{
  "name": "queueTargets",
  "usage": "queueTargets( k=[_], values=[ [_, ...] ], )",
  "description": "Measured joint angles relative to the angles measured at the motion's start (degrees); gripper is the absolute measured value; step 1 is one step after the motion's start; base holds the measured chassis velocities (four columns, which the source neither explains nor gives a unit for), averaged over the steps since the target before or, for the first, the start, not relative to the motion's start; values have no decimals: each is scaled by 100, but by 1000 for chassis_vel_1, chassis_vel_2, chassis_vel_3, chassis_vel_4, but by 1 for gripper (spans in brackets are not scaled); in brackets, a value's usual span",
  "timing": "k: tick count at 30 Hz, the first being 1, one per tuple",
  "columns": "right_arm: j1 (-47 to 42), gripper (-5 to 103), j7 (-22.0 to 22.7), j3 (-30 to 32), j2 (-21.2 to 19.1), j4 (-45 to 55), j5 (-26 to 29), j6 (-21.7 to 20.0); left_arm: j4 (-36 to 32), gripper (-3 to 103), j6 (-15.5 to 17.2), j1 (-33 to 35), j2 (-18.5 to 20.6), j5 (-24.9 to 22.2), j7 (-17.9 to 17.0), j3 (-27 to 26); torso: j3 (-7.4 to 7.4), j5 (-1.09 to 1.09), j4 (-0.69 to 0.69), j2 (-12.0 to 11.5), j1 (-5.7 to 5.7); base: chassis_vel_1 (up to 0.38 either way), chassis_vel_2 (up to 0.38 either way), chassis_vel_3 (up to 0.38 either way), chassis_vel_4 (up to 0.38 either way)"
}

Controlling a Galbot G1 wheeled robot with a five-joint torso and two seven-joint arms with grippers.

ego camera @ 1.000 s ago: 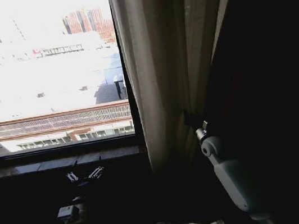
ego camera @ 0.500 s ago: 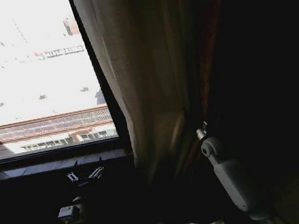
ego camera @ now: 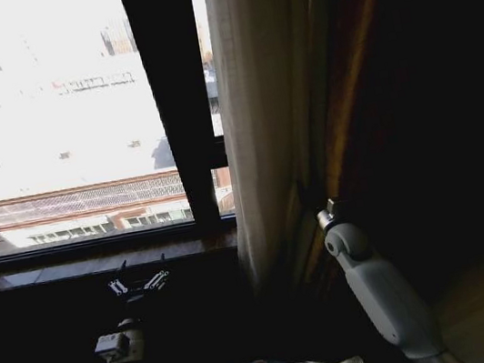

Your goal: Open the curtains by pulling them apart, changing their state from closed to fully open.

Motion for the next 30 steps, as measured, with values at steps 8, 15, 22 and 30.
queueTargets(
  k=[8, 15, 22, 30],
  values=[
    [-709, 64, 54, 7, -119, 534, -20, -13, 7, 100, -1, -15, -10, -5, -1, 5, 0, -3, 1, 0, 0, 0, 0, 0, 0],
    [-1542, 86, 85, 81, -63, 1165, -186, 16, 19, 100, -6, -38, -11, -29, -1, 6, -1, -2, -1, 0, 0, 0, 0, 0, 0],
    [-1774, 100, 166, 34, 65, 1627, -371, 78, 24, 100, -40, -40, -39, -36, -2, 55, -1, -2, 2, 0, 0, 0, 0, 0, 0],
    [-1732, 100, 167, -21, 102, 1589, -562, 122, 24, 100, -97, -8, -45, -39, -2, 15, -1, -2, 1, 0, 0, 0, 0, 0, 0]
  ],
)
